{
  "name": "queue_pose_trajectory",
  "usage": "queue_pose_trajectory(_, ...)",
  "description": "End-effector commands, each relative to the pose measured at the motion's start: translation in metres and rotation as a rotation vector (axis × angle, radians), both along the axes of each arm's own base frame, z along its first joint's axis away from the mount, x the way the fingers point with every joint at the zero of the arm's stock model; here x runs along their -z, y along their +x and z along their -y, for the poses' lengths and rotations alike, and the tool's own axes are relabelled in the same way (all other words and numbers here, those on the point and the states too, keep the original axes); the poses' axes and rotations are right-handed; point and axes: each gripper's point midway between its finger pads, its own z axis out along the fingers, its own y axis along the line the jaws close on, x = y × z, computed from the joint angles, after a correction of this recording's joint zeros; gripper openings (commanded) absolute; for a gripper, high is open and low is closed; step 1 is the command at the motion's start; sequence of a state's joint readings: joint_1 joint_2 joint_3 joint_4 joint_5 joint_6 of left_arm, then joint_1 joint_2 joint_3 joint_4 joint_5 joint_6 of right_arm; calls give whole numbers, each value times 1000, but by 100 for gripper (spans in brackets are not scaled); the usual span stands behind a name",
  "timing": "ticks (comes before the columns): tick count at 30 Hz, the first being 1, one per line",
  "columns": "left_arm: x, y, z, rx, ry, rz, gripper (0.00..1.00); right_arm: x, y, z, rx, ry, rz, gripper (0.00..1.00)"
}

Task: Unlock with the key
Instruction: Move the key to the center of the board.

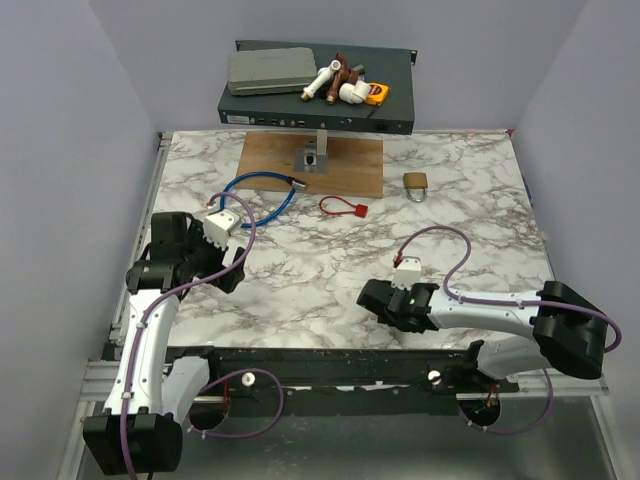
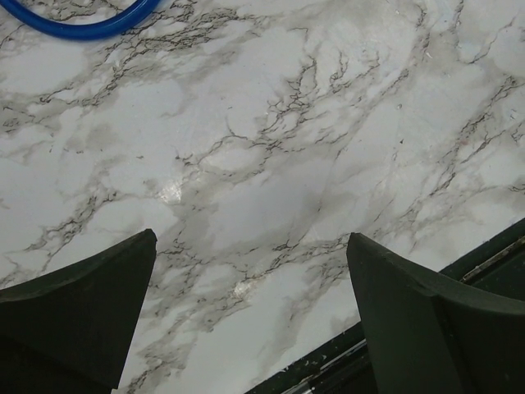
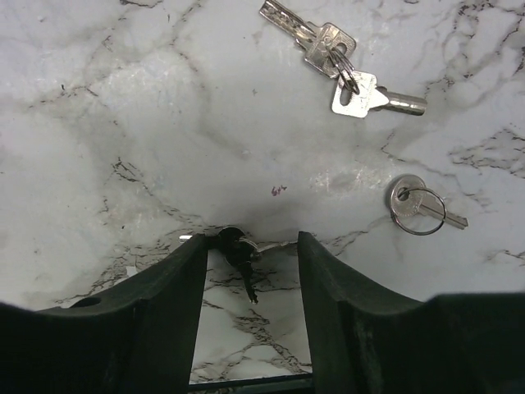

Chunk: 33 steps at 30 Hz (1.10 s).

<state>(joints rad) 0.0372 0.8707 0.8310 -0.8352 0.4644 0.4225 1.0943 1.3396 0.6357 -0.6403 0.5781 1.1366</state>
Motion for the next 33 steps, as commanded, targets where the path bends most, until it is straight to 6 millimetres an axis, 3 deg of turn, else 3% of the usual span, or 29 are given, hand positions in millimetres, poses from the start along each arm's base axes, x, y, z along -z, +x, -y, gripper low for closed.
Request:
queue_pose_trajectory(1,-16,-4,3,22,-7,36,98,12,-2,-10,-6,39,-10,49)
queue_pose_trajectory(9,-18,-7,0,13,6,50,98,15,5,-35,-71,76,-18,19)
queue_pose_trajectory(14,-19,-7,-2,8,16,59,99,13,19,-65,-130,96,2,15)
queue_pose_trajectory(20,-16,-6,-4,4,29,54,98,0,46,-119,-191,136,39,14)
queue_pose_trajectory(22,-16,-7,-5,6,35,54,98,-5,50,-127,-200,141,47,19)
queue_pose_trajectory(27,-14,-10,-5,23,52,64,98,-37,61,-120,-185,153,126,59)
queue_pose_trajectory(30,-12,-12,-4,36,47,54,98,-51,69,-99,-143,152,152,64)
queue_pose_trajectory(33,-10,-13,-3,42,43,44,99,-51,79,-57,-52,116,146,65)
